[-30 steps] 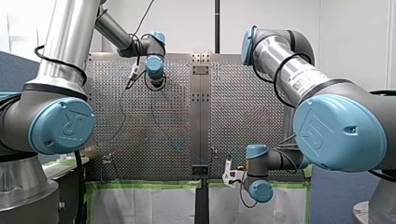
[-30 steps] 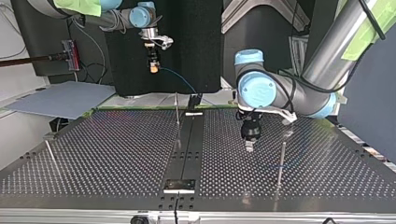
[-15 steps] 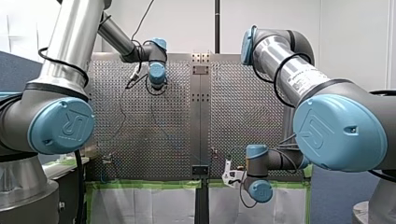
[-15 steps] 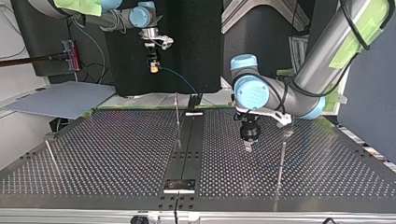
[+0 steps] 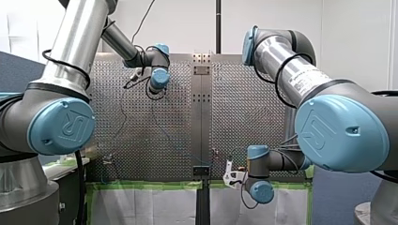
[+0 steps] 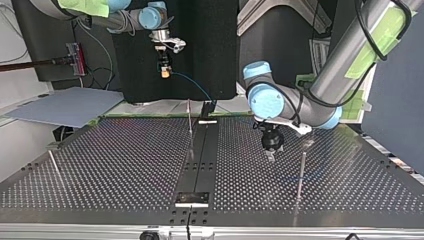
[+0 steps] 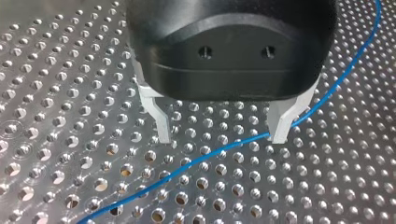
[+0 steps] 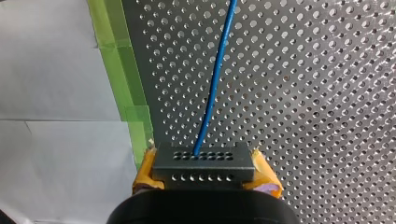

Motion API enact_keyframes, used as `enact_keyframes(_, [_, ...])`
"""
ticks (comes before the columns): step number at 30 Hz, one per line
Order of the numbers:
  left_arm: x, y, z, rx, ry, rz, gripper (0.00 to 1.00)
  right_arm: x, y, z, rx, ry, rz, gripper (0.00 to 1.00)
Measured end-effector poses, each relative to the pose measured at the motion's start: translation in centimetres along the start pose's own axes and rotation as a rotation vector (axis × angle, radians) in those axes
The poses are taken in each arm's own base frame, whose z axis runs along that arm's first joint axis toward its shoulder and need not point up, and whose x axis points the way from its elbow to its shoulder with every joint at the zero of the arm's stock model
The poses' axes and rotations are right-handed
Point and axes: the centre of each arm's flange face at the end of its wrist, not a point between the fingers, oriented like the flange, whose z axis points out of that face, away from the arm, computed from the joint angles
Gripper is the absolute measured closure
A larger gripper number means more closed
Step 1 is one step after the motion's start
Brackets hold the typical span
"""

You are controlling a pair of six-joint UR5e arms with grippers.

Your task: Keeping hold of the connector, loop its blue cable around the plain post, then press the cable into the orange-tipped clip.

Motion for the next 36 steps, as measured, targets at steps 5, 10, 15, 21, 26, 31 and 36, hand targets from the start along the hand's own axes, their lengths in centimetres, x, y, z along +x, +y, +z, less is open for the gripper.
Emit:
enact_keyframes(5, [-0.3,-0.2,-0.1,-0.006,-0.011,0.044,0.0,0.1,0.0,0.0,0.0,0.003,0.001,1.0])
enact_keyframes(10, [-0.6,-0.5,-0.3,-0.014,-0.023,0.062,0.0,0.1,-0.1,0.1,0.002,0.008,0.004,1.0])
enact_keyframes(15, [-0.6,-1.1,0.4,-0.034,0.0,0.071,0.0,0.1,-0.2,0.1,0.005,0.01,0.005,1.0])
enact_keyframes(21, [-0.5,-2.1,1.7,-0.056,0.041,0.095,0.0,0.1,-0.2,0.0,0.006,0.008,0.006,1.0])
enact_keyframes(26, [-0.4,-1.9,2.5,-0.074,0.058,0.121,0.0,0.1,-0.2,0.0,0.006,0.009,0.006,1.0])
enact_keyframes(31, [0.0,-1.6,3.1,-0.084,0.071,0.135,0.0,0.1,-0.2,0.0,0.006,0.01,0.006,1.0])
enact_keyframes(36, [0.4,-1.5,3.2,-0.085,0.083,0.145,0.0,0.1,-0.2,0.1,0.005,0.01,0.006,1.0])
